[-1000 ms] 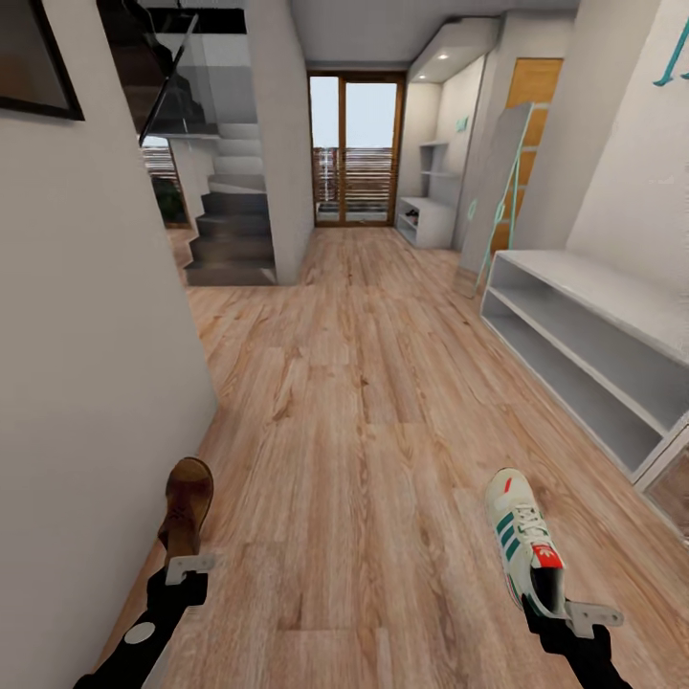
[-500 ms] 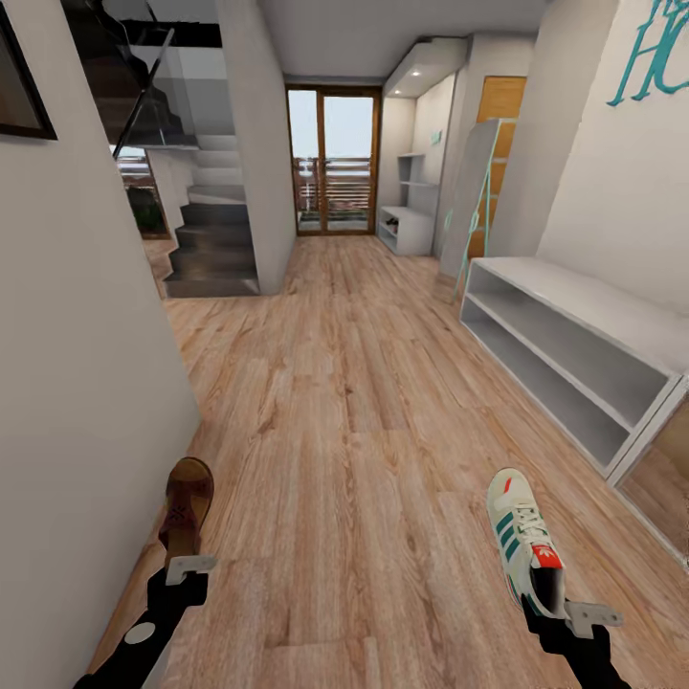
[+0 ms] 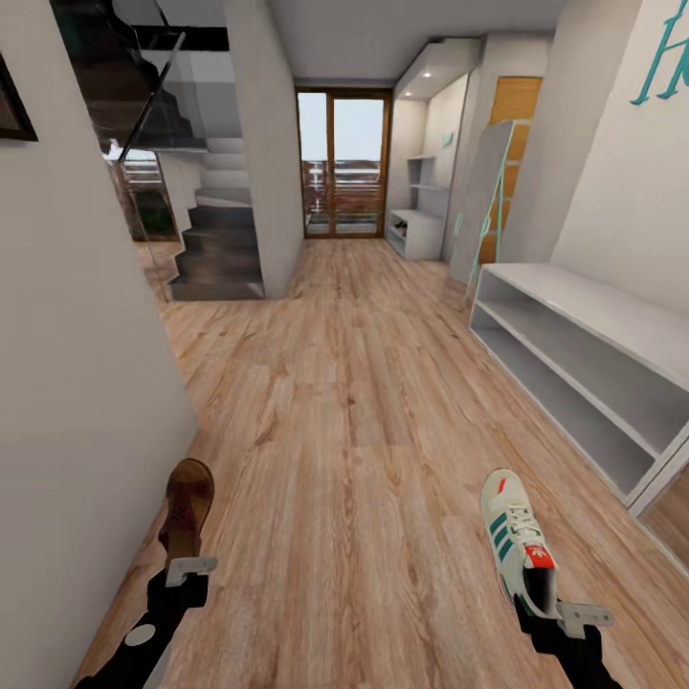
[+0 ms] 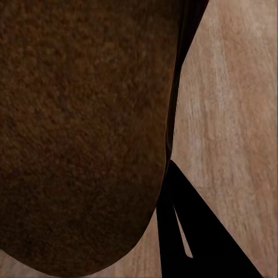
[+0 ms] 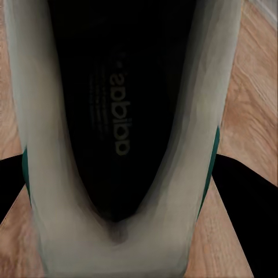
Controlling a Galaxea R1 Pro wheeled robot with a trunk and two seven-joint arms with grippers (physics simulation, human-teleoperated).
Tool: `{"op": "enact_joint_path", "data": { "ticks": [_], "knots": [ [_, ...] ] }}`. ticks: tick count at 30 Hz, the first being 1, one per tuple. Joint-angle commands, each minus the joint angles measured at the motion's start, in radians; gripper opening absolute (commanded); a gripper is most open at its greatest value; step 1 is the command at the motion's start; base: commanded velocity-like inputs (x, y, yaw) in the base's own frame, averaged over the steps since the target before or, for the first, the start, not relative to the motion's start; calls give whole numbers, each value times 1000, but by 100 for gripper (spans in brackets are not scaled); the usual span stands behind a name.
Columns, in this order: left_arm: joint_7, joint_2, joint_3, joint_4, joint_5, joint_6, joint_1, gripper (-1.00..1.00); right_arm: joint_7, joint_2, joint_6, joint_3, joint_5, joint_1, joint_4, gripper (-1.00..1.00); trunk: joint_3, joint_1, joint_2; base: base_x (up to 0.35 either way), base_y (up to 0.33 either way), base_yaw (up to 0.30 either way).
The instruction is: Pick up the two gym shoes and the two sandals from the corridor floor and place them onto the hallstand (shoe rack) in the corridor, making sure they are on the rack and not on the floor. Arrange them so the two gym shoes are next to each other and the two sandals are next to each other.
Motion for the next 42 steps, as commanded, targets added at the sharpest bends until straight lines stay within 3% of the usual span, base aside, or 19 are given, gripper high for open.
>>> {"op": "enact_joint_path", "data": {
  "ticks": [1, 12, 42],
  "knots": [
    [-4, -1, 8, 1, -14, -4, -1, -100, 7, 0, -3, -2, -10, 0, 1, -100, -1, 0, 0, 283, -194, 261],
    [-4, -1, 8, 0, -14, -4, 0, -100, 6, 0, -3, -2, -10, 0, 1, -100, -1, 0, 0, 287, -188, 248],
    [-4, 1, 9, 1, -14, -2, 0, -100, 3, 1, -3, -3, -12, 0, 2, -100, -1, 0, 0, 338, -16, 8]
  ]
}}
